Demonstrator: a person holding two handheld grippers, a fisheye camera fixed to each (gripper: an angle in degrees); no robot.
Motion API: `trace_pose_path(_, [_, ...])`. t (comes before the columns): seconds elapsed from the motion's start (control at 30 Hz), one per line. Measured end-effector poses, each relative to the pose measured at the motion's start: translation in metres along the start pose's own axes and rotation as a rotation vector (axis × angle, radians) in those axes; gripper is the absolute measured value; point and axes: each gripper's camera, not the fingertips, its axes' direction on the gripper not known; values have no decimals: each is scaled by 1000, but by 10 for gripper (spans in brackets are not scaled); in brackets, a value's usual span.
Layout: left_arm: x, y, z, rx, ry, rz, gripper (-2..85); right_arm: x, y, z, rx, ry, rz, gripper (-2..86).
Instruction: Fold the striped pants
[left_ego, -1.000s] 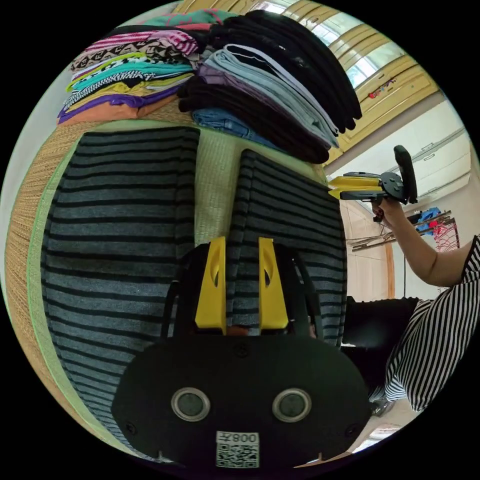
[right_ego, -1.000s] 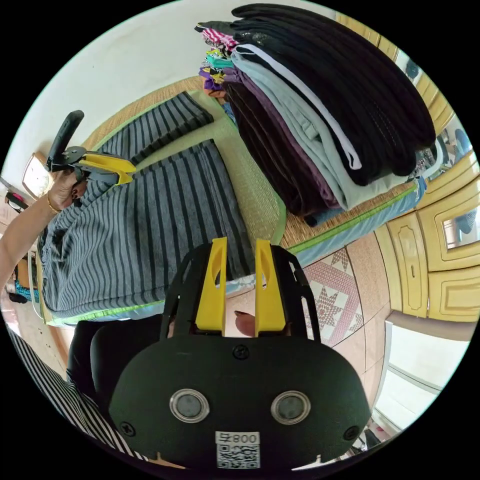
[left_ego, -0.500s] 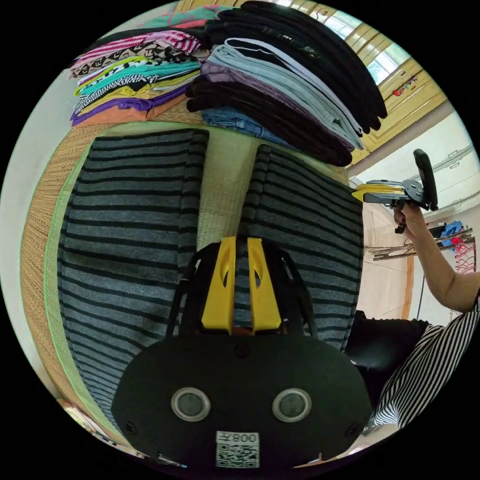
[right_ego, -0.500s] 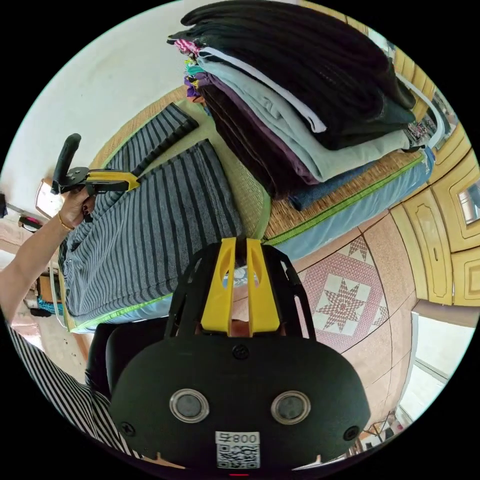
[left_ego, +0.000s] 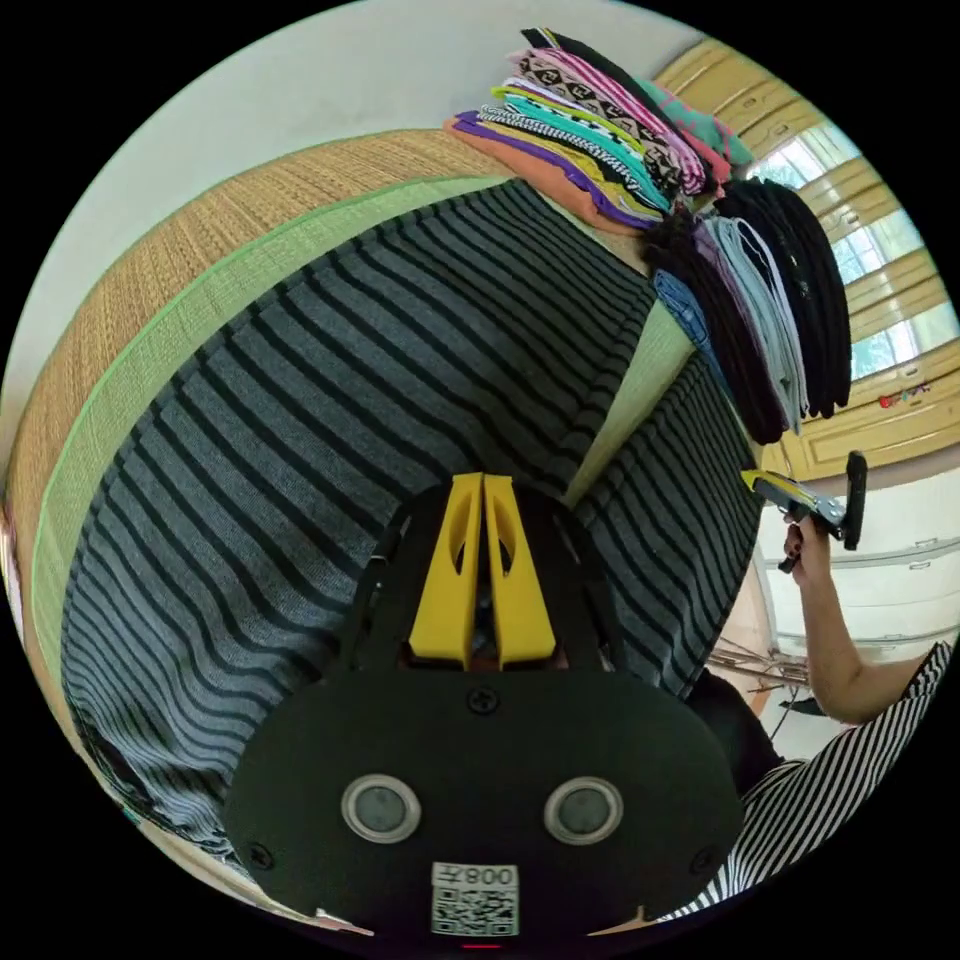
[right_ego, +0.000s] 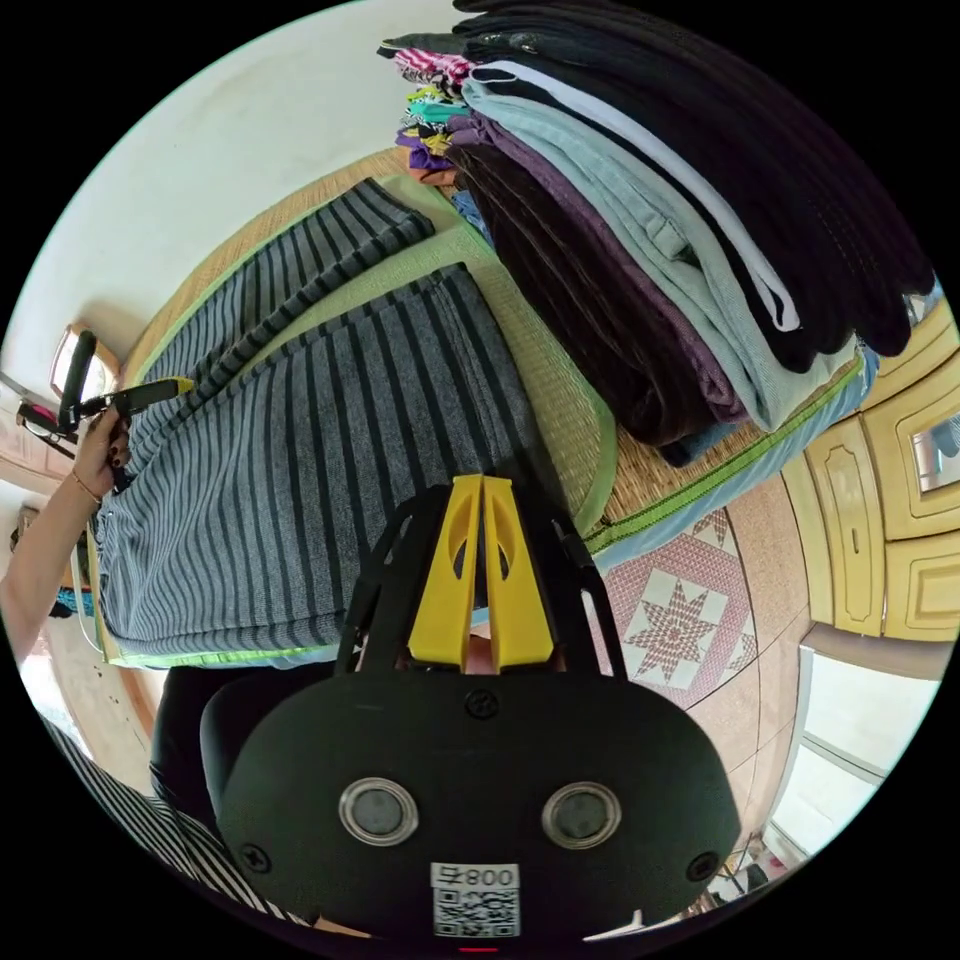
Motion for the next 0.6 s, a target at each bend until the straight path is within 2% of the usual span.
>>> trace_pose_path(0.13, [-15, 57, -80, 175, 77, -42, 4, -20, -4, -12, 36, 11, -40, -4])
trace_pose_path(0.2, [-28, 97, -110, 203, 81, -98, 5, -33, -4, -15, 44, -18, -67, -4])
trace_pose_path(0.37, [-75, 239, -178, 209, 25, -398, 8, -90, -4, -12, 35, -197, -184, -1])
trace_pose_path(0.43, [-91, 313, -206, 171, -56, -569, 8, -133, -7, -3, -22, -325, -280, 0])
trace_pose_path(0.6, [-110, 420, -241, 83, -200, -842, 3, -235, -1, 16, -138, -474, -495, 1])
